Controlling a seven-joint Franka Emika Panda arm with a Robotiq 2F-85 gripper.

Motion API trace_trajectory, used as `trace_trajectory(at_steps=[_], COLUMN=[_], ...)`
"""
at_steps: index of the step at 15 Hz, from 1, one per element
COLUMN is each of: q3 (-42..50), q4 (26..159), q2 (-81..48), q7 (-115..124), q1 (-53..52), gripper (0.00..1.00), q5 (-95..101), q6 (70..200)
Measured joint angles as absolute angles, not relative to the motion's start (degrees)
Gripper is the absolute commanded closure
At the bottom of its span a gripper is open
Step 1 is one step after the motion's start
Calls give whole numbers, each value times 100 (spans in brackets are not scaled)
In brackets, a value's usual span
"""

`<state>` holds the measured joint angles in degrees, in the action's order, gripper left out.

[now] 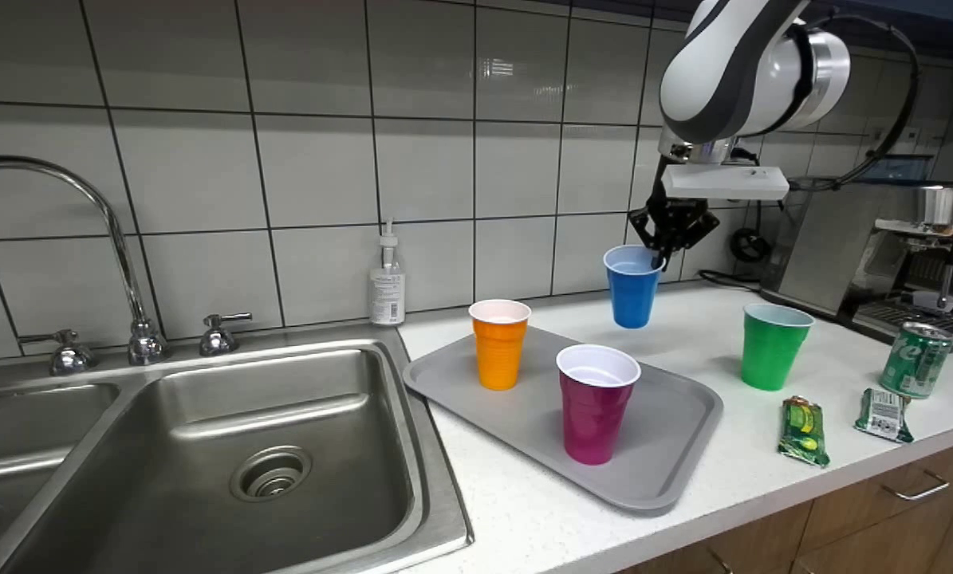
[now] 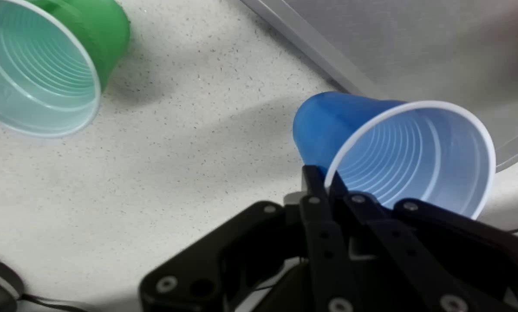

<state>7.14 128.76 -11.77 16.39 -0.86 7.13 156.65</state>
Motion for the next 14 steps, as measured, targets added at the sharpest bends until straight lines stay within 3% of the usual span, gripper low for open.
trace_trajectory(at_steps=[14], q3=[1501], q4=[12202], q2=[-2042], q7=[3875], q1=[-689], gripper=[99], q5=[1062], q6=[15728])
